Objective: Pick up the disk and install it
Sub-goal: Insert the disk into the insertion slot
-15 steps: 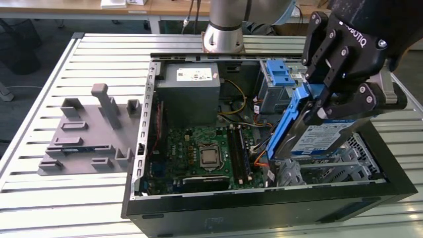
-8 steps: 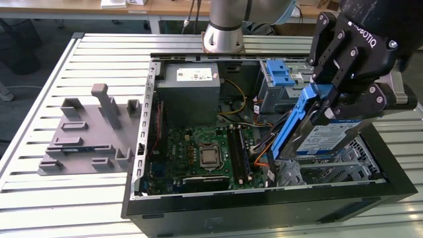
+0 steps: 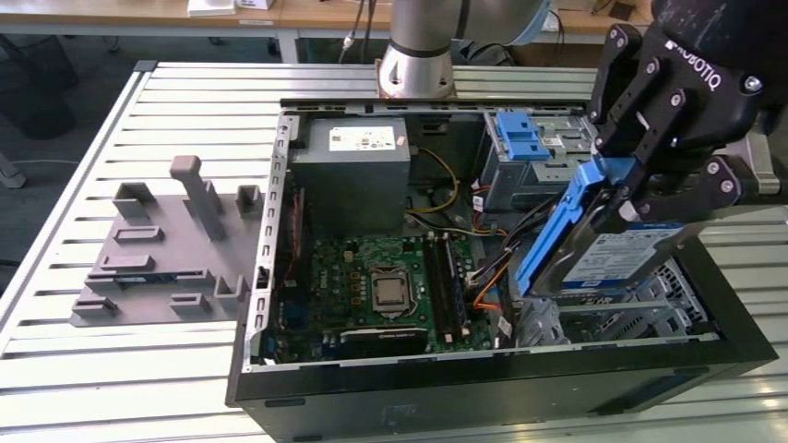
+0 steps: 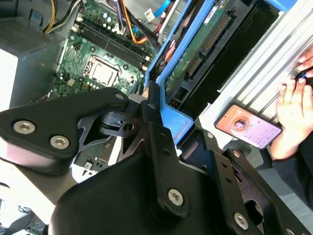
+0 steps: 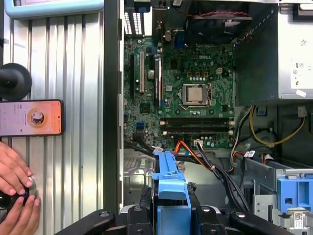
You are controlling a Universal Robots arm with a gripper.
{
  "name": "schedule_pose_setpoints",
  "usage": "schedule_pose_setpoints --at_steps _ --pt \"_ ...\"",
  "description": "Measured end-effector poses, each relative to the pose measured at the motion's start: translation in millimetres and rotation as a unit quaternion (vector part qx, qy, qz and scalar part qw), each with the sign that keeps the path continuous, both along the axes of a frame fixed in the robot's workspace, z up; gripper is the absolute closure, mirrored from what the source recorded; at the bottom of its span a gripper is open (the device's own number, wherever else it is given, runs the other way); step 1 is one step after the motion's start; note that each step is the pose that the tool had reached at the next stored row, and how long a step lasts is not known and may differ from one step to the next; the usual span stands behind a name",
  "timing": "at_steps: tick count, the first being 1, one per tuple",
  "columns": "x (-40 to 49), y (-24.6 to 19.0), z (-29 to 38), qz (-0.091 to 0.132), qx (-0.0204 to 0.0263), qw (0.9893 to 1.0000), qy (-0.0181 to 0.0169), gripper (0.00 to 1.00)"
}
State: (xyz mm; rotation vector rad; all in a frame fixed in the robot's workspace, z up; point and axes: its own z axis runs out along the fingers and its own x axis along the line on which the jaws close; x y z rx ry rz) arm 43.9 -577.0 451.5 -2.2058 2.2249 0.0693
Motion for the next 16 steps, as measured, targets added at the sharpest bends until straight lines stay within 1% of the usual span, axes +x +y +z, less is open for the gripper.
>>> schedule_pose_setpoints --at_steps 5,11,16 --pt "9.9 0.0 -0.9 0.0 -0.0001 1.0 0.0 0.64" --pt "12.1 0.0 -1.2 0.0 -0.0001 1.0 0.0 0.64" --pt "21.5 0.0 -2.6 0.0 -0.0001 1.0 0.0 0.64"
